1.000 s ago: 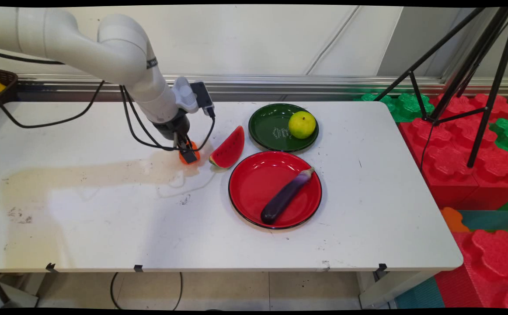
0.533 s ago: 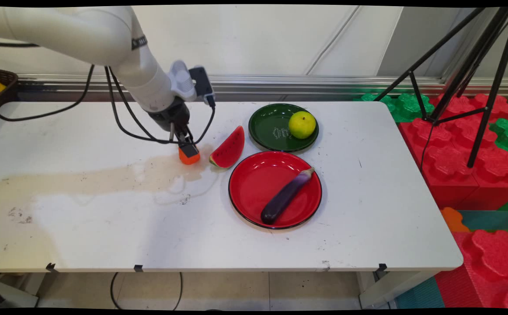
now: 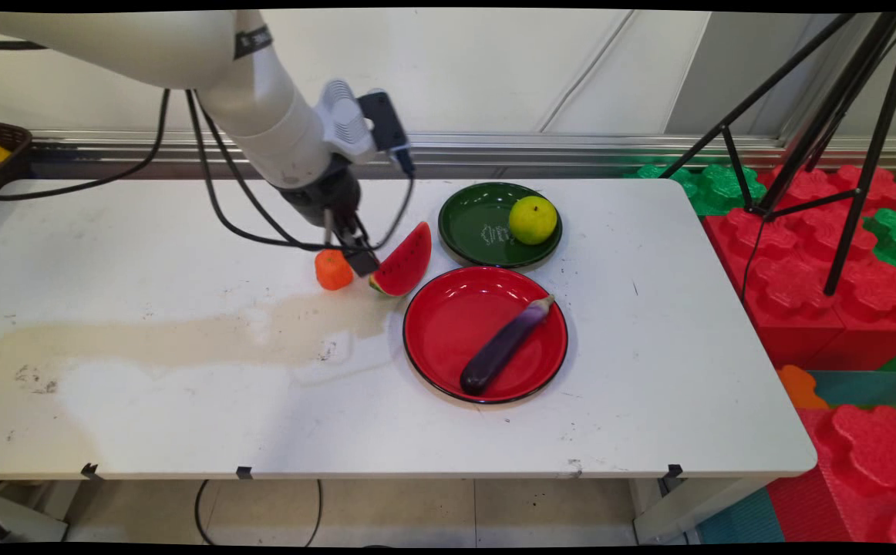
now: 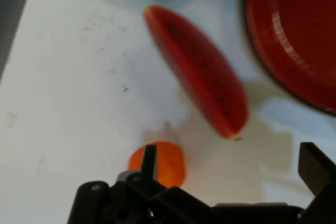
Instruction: Pick up the eggplant from the red plate, then place the picked object on the table
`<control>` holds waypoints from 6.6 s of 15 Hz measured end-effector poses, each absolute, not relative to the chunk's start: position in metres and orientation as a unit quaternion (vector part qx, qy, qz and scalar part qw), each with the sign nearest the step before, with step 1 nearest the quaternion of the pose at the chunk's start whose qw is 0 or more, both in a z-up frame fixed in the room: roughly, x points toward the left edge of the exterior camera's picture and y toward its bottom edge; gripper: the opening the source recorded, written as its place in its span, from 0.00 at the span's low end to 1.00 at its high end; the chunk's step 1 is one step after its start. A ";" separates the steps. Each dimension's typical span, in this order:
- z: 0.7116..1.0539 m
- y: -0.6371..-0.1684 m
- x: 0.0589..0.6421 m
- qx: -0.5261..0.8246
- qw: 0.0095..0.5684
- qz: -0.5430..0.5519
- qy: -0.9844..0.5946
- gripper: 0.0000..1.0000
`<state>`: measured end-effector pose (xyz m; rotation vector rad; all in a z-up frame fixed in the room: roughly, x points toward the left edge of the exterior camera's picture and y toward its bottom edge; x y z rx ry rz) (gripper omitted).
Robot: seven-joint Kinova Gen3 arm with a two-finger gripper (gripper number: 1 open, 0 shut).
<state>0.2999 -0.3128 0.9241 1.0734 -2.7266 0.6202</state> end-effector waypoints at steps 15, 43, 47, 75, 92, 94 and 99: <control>0.906 -0.304 0.186 0.397 0.118 0.180 -0.892 1.00; 0.793 -0.341 0.109 0.477 0.124 0.140 -0.859 0.00; 0.798 -0.339 0.109 0.481 0.130 0.144 -0.855 0.00; 0.941 -0.259 0.266 0.448 0.105 0.195 -0.866 0.00; 0.859 -0.256 0.309 0.412 0.050 0.160 -0.896 0.00; 0.848 -0.260 0.309 0.406 0.048 0.155 -0.900 0.00; 0.826 -0.269 0.309 0.393 0.043 0.145 -0.907 0.00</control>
